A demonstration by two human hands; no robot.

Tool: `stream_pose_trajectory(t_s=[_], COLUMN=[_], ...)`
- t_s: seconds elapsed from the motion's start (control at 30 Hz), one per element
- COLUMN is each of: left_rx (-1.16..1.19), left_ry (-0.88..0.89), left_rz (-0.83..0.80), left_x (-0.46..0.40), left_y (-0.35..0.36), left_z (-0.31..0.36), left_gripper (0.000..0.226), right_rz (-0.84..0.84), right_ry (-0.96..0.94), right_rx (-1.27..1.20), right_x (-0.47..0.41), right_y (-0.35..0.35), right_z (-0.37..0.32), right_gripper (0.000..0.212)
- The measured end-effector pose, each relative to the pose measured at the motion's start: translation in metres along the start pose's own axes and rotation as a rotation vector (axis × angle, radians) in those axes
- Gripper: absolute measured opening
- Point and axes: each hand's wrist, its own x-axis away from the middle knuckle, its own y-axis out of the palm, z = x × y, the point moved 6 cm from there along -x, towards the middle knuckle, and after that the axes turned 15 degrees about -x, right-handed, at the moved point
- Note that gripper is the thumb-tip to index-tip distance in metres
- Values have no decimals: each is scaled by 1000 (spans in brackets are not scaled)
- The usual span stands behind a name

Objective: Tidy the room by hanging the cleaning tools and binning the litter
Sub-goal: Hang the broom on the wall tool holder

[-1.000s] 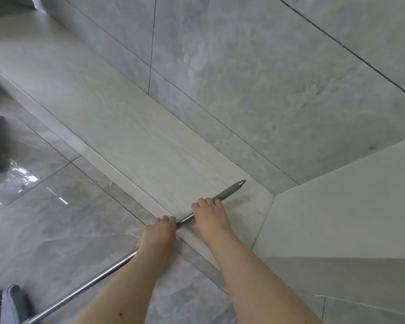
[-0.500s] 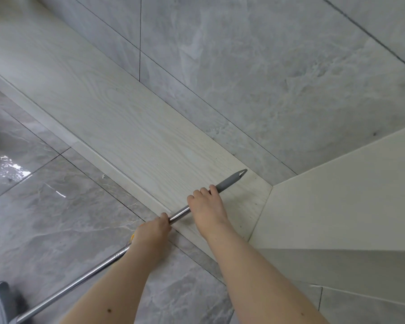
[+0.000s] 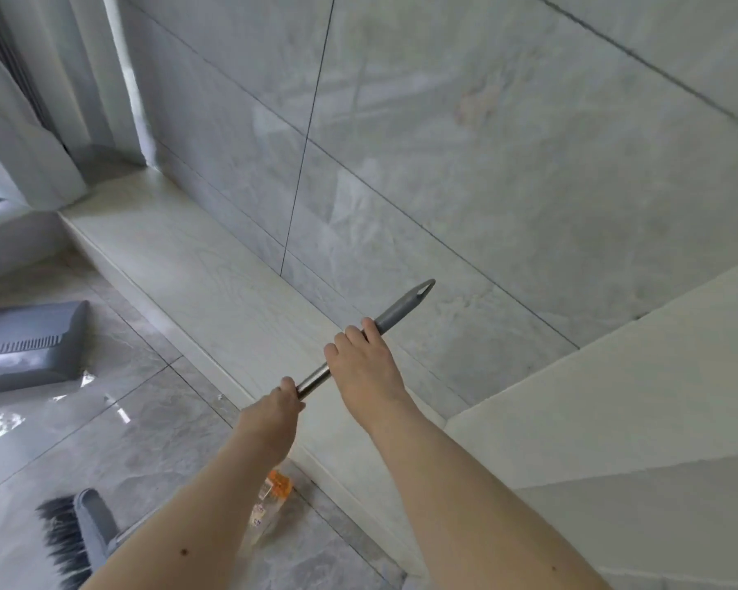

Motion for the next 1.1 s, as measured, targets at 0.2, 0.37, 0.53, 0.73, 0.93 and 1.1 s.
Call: stream_pose_trajectory(t_s=[0.2, 0.37, 0.53, 0.73, 0.93, 1.1], left_rx=[49, 69, 52, 83, 8, -69], left_ry=[44, 67, 82, 105, 125, 171], left_rz=[153, 308, 425, 486, 642, 684], left_x=[58, 108, 157, 229, 281, 312], left_y=[-141, -266, -376, -492, -584, -632], left_z=[16, 28, 48, 77, 116, 150], left_gripper=[19, 19, 18, 6, 14, 19], right_rz=[153, 328, 485, 706, 932, 1033], right_ry=[-84, -149, -201, -183, -94, 12], right_rx=[101, 194, 390, 430, 336, 284], right_x=[13, 31, 61, 117, 166, 193], right_y=[-150, -288, -418, -555, -664, -726], right_z=[2, 8, 11, 9, 17, 29], right_gripper=[25, 25, 32, 30, 28, 14])
